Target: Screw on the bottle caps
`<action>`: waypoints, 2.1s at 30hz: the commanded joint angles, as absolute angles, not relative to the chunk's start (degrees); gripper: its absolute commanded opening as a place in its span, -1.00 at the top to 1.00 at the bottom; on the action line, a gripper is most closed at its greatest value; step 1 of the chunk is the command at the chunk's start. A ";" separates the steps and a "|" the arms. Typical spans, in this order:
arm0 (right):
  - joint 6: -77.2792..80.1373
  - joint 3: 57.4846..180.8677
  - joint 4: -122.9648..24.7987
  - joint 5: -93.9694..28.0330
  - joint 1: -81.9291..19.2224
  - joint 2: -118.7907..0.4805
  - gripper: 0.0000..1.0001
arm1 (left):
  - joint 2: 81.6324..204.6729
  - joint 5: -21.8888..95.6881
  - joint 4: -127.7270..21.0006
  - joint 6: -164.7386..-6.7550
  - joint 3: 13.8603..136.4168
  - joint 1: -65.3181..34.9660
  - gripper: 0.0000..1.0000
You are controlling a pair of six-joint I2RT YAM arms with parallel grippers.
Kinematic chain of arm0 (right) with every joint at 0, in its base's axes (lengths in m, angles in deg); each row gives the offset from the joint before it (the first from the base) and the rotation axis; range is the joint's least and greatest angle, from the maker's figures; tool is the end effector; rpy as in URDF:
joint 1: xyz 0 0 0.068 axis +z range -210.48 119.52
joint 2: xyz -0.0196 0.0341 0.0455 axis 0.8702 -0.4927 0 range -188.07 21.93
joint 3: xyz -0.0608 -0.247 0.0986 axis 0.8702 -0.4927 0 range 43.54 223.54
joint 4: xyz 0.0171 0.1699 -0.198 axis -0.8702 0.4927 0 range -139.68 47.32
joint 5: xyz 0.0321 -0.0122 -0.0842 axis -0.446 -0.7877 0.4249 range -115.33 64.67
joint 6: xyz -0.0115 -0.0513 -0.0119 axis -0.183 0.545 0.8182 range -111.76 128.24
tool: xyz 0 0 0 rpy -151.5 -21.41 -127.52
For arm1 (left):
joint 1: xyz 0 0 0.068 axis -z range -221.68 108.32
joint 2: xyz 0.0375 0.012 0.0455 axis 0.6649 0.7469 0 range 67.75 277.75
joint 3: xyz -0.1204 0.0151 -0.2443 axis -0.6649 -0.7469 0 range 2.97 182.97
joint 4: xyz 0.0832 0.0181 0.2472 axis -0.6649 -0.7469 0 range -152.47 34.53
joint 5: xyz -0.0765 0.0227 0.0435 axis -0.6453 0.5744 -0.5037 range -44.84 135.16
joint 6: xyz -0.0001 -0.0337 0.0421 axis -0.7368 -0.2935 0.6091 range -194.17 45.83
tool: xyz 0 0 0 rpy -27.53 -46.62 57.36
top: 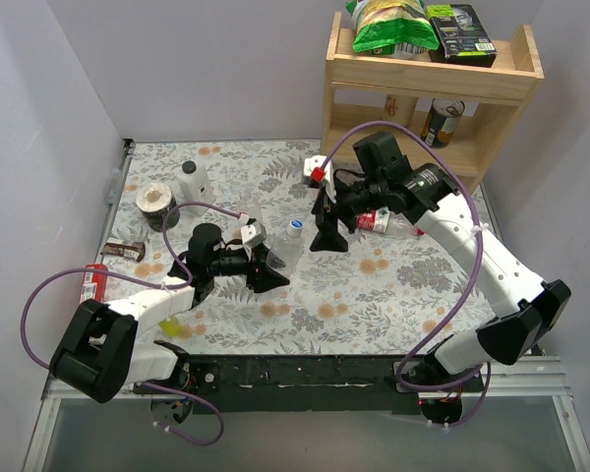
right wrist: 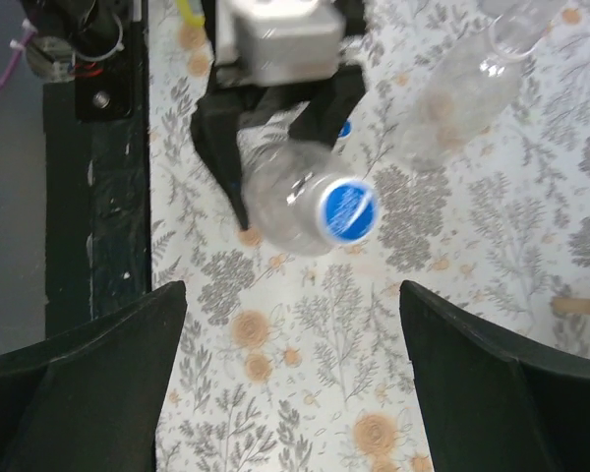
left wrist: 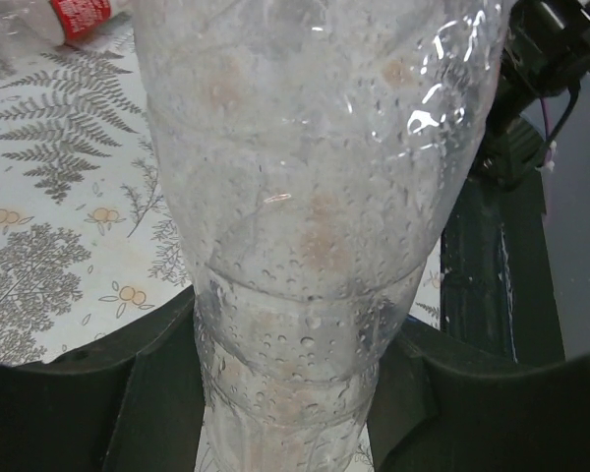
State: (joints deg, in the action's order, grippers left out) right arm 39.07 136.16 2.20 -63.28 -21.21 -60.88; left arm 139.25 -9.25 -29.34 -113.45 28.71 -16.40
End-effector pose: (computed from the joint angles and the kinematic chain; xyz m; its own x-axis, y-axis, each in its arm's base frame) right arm 0.2138 0.2030 0.4078 -0.0085 -0.5289 -0.8486 -0.9979 0.0587 -0.0266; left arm 0.2041 -0.1283 0.1983 -0.8311 -0.0151 -0.5559 0.5360 0.2451 -0.8079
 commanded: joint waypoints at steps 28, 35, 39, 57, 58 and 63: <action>38.92 132.14 0.33 -69.81 -19.52 -58.23 -0.93 | 140.43 -7.49 -24.18 -124.43 32.50 -17.32 1.00; 38.30 132.22 3.66 -63.74 -20.39 -56.65 -0.91 | 141.93 -7.04 -27.50 -123.24 36.44 -19.17 1.00; 37.25 136.70 5.60 -68.12 -26.19 -59.10 -0.87 | 142.19 -6.96 -42.23 -115.07 41.98 -19.18 1.00; 82.33 143.31 13.60 -76.57 -27.79 -62.46 -0.54 | 140.96 -8.29 -84.56 -66.43 55.43 -18.82 1.00; 83.12 142.08 13.69 -76.31 -26.83 -62.01 -0.56 | 141.22 -7.84 -84.56 -66.95 56.22 -18.82 1.00; 84.90 139.88 15.11 -74.28 -23.39 -59.82 -0.58 | 139.82 -7.14 -84.73 -68.98 58.52 -18.04 1.00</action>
